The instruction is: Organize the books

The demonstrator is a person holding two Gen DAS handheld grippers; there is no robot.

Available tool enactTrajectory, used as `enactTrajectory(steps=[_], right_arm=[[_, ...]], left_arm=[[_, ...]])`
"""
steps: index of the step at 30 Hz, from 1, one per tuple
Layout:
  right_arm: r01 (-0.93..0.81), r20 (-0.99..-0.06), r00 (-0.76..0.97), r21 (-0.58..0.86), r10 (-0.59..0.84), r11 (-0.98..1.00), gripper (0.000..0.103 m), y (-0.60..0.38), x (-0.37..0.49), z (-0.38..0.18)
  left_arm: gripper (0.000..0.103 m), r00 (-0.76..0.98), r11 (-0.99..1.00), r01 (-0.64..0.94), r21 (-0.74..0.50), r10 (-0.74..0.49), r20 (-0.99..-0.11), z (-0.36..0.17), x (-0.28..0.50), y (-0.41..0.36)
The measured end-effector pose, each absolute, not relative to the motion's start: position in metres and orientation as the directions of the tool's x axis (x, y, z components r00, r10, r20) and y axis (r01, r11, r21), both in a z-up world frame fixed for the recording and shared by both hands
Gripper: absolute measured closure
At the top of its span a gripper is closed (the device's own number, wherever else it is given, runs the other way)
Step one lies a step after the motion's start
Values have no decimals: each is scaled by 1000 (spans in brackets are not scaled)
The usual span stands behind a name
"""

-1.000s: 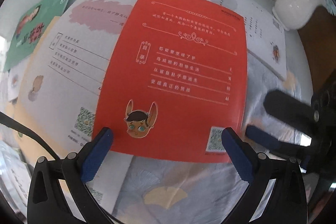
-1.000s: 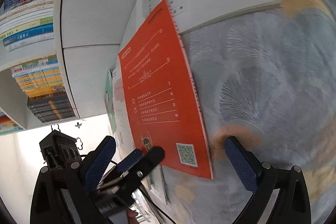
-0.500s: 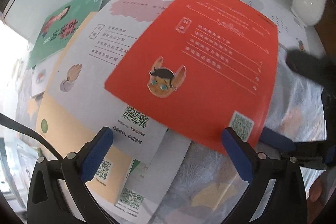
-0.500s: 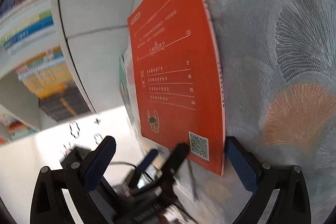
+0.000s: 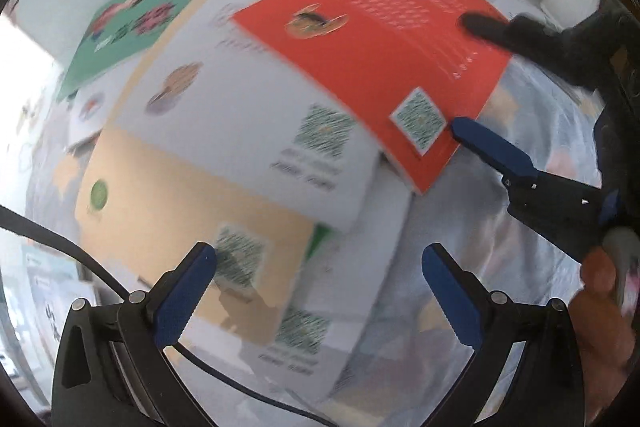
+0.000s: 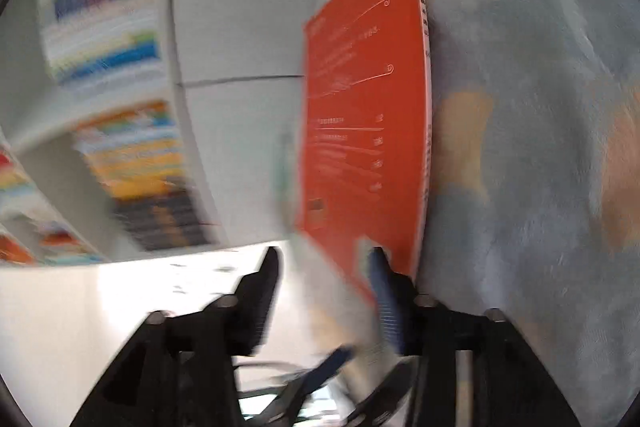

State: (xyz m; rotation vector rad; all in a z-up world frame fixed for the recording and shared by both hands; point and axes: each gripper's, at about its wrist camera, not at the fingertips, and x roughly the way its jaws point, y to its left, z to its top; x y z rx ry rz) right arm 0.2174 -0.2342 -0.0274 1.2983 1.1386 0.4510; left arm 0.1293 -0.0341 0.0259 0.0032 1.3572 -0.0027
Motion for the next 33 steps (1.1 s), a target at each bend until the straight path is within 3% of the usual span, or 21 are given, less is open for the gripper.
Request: enactTrajectory(steps=[3, 6, 8, 10, 14, 17, 19, 20, 21, 22, 23, 26, 33], right_arm=[[379, -369, 467, 905, 804, 195, 39, -238, 213, -32], [442, -474, 477, 857, 740, 263, 22, -256, 200, -31], [435, -467, 491, 863, 736, 257, 19, -261, 197, -34], [426, -459, 475, 866, 751, 260, 0, -257, 206, -32], [469, -376, 504, 875, 778, 120, 0, -236, 236, -43], [563, -398, 643, 825, 654, -52, 0, -243, 231, -53], [575, -386, 636, 815, 669, -76, 0, -244, 234, -56], [567, -368, 628, 820, 685, -80, 4, -245, 235, -57], [568, -364, 615, 820, 700, -73, 27, -246, 233, -59], [578, -375, 601, 814, 705, -60, 73, -246, 231, -62], [591, -388, 588, 805, 710, -50, 90, -246, 227, -67], [537, -309, 620, 837, 721, -103, 93, -243, 220, -73], [434, -278, 639, 900, 717, -38, 99, -242, 211, -40]], left_arm=[[1, 200, 1000, -22, -21, -16, -980, 29, 121, -19], [1, 208, 1000, -19, -23, -18, -978, 32, 110, -13], [1, 216, 1000, -12, -8, -5, -976, 33, 103, -11], [1, 219, 1000, -5, 7, 8, -976, 32, 102, -11], [1, 206, 1000, 21, -2, -6, -978, 32, 110, -10], [1, 200, 999, 34, -5, -12, -980, 33, 104, -10], [1, 199, 999, 39, 3, -5, -980, 26, 116, -9], [1, 200, 999, 41, 8, -1, -980, 25, 113, -8], [1, 194, 999, 40, 10, 2, -981, 24, 111, -5], [1, 182, 999, 35, 7, 0, -983, 21, 109, -3], [1, 170, 1000, 30, -2, -7, -985, 18, 107, 1], [1, 145, 1000, 5, -15, -16, -989, 10, 98, 15], [1, 190, 997, -6, -83, -80, -979, 29, 93, 37]])
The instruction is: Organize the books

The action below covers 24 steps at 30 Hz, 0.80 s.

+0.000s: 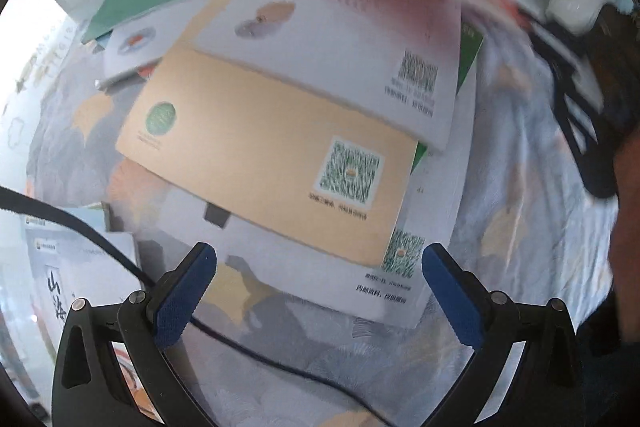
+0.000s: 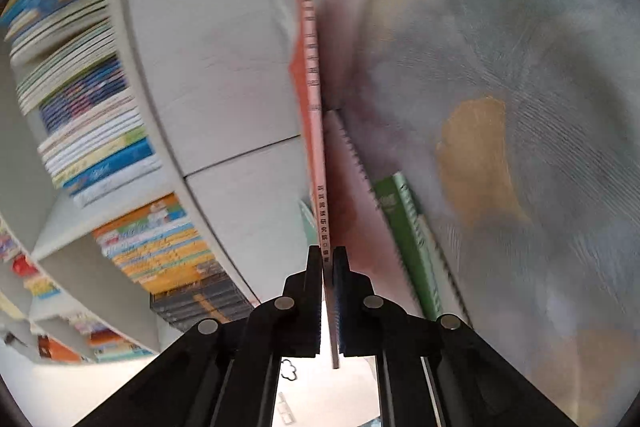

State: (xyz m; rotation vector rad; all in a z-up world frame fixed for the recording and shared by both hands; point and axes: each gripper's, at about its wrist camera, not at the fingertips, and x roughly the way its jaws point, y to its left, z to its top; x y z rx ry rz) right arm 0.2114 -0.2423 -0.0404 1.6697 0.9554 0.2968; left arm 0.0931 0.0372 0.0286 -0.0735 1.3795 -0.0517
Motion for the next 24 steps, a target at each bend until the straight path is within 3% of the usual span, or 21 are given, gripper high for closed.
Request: enactTrajectory(steps=[5, 7, 12, 16, 21, 23, 24], right_arm=[[427, -324, 565, 902, 759, 68, 99, -255, 162, -15], [448, -370, 496, 884, 786, 134, 99, -265, 129, -13], [535, -481, 389, 812, 786, 232, 97, -315, 52, -26], [508, -545, 261, 780, 797, 367, 96, -348, 16, -34], [444, -500, 256, 821, 827, 359, 93, -370, 9, -44], [435, -494, 296, 831, 817, 345, 90, -369, 17, -48], [435, -487, 311, 836, 816, 334, 80, -366, 22, -51]], left_arm=[[1, 231, 972, 20, -235, -233, -945, 40, 92, 46], [1, 222, 984, 35, -177, -180, -958, 39, 90, 42], [1, 124, 950, 186, -249, -274, -954, 40, 92, 15], [1, 36, 885, 315, -343, -372, -928, 32, 76, -28], [1, -143, 760, 427, -490, -478, -867, 17, 55, -82], [1, -116, 768, 471, -435, -435, -893, 14, 45, -96], [1, -103, 772, 485, -410, -415, -904, 15, 42, -100]])
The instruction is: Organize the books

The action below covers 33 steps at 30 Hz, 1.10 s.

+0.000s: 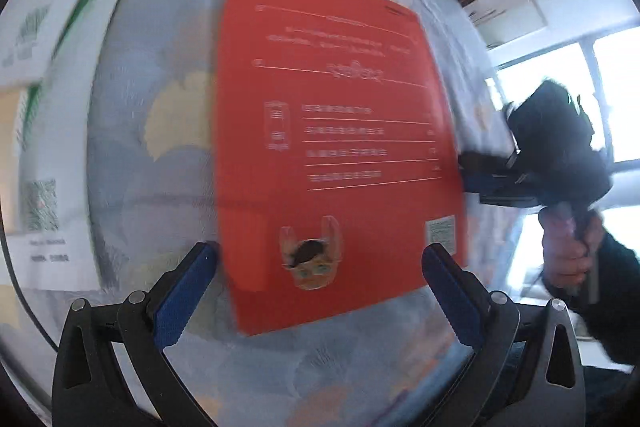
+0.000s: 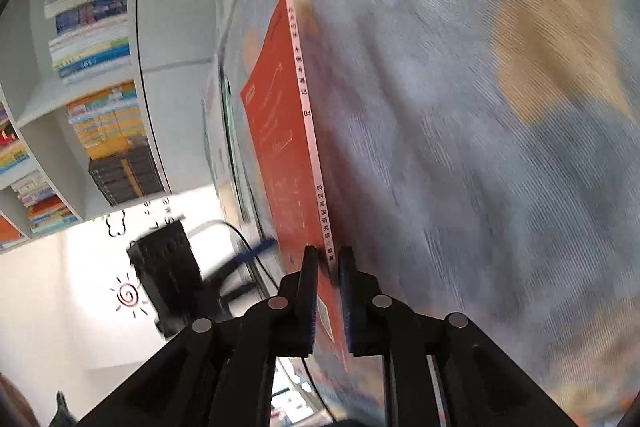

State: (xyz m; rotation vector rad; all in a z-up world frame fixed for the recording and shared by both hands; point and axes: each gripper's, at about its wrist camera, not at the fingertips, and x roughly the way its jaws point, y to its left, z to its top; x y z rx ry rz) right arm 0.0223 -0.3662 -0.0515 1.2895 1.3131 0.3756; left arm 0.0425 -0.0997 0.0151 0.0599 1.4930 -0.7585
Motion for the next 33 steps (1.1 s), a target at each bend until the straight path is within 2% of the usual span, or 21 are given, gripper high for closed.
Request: enactTrajectory(steps=[1, 2, 4, 5, 6, 8, 10, 11, 12, 13, 15, 18, 20, 22, 24, 26, 27, 28, 30, 33], right_arm=[[445, -476, 314, 838, 821, 315, 53, -362, 27, -58], [449, -443, 325, 850, 836, 276, 46, -358, 30, -62], [442, -384, 377, 875, 843, 201, 10, -355, 38, -54], [440, -368, 384, 879, 847, 183, 3, -353, 40, -50], [438, -366, 388, 881, 846, 180, 0, -351, 42, -47], [470, -453, 359, 843, 816, 262, 0, -339, 49, -42], [471, -484, 354, 832, 801, 295, 0, -327, 55, -38], [465, -491, 353, 831, 796, 306, 9, -323, 56, -36], [458, -523, 345, 819, 779, 347, 73, -322, 55, -33], [467, -550, 329, 801, 768, 373, 95, -323, 52, -35], [500, -455, 382, 834, 805, 234, 95, -329, 41, -39], [480, -404, 398, 857, 824, 188, 96, -335, 26, -24], [430, -374, 410, 884, 832, 186, 95, -338, 15, -2], [367, -334, 418, 913, 845, 180, 95, -337, 6, 22], [325, -310, 413, 929, 856, 179, 95, -341, -6, 41], [309, -256, 418, 942, 872, 129, 95, -337, -15, 51], [297, -237, 421, 948, 875, 113, 95, -337, -20, 56], [282, -244, 424, 951, 872, 129, 95, -333, -21, 62], [245, -288, 423, 949, 859, 197, 95, -331, -23, 76], [227, -283, 445, 954, 850, 198, 94, -331, -29, 86]], left_arm=[[1, -95, 780, 496, -381, -387, -917, 16, 40, -103], [1, -94, 785, 498, -368, -373, -923, 16, 40, -104], [1, -81, 790, 502, -352, -362, -929, 17, 41, -107], [1, -72, 792, 505, -344, -358, -931, 17, 40, -108], [1, -62, 791, 511, -336, -355, -933, 17, 37, -105], [1, -51, 783, 522, -338, -367, -929, 17, 36, -101], [1, -44, 784, 509, -357, -390, -920, 15, 40, -98], [1, -44, 787, 490, -375, -408, -912, 17, 41, -91], [1, -47, 790, 465, -399, -429, -902, 19, 41, -85], [1, -51, 788, 440, -431, -457, -888, 20, 41, -80], [1, -49, 780, 385, -493, -517, -855, 26, 42, -68], [1, -27, 757, 357, -547, -577, -816, 34, 35, -56], [1, -46, 686, 320, -654, -678, -734, 36, 27, -50], [1, -68, 575, 275, -771, -788, -612, 44, 23, -38], [1, -31, 517, 261, -815, -840, -542, 53, 20, -31], [3, 71, 535, 243, -809, -842, -535, 58, 12, -30], [16, 103, 518, 211, -829, -855, -508, 57, 12, -28], [35, 105, 489, 185, -852, -872, -478, 54, 13, -27], [55, 141, 478, 102, -873, -875, -463, 46, 6, -19], [66, 168, 398, -2, -917, -904, -393, 37, -5, -4]])
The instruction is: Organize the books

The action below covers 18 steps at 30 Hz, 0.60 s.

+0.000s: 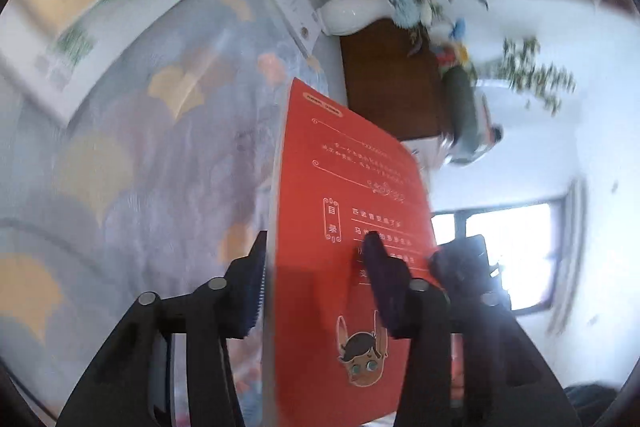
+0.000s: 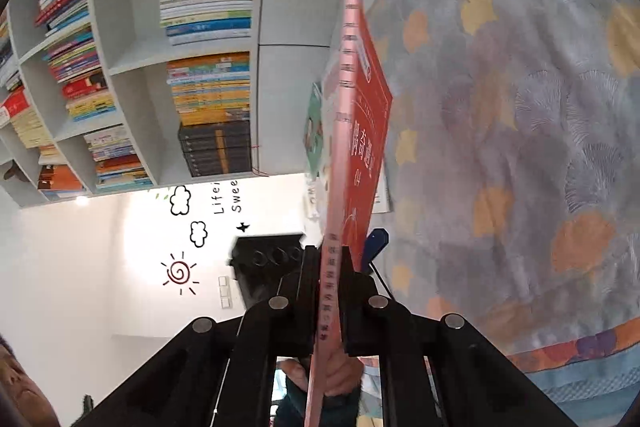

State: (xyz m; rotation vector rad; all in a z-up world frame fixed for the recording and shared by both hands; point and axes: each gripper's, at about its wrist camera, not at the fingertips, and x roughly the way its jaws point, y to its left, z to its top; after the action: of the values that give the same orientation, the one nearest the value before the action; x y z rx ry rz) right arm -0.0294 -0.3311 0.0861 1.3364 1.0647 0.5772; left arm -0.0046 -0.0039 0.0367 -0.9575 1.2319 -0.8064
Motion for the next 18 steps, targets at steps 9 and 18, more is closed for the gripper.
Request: enactTrajectory(steps=[9, 18], right_arm=[[191, -321, 453, 946, 832, 261, 94, -311, -49, 100], [86, -291, 315, 957, 903, 278, 91, -271, -44, 96]], left_arm=[[71, 192, 209, -22, -978, -959, -209, 56, -41, 22], [78, 376, 438, -24, -899, -829, -414, 96, -73, 50]])
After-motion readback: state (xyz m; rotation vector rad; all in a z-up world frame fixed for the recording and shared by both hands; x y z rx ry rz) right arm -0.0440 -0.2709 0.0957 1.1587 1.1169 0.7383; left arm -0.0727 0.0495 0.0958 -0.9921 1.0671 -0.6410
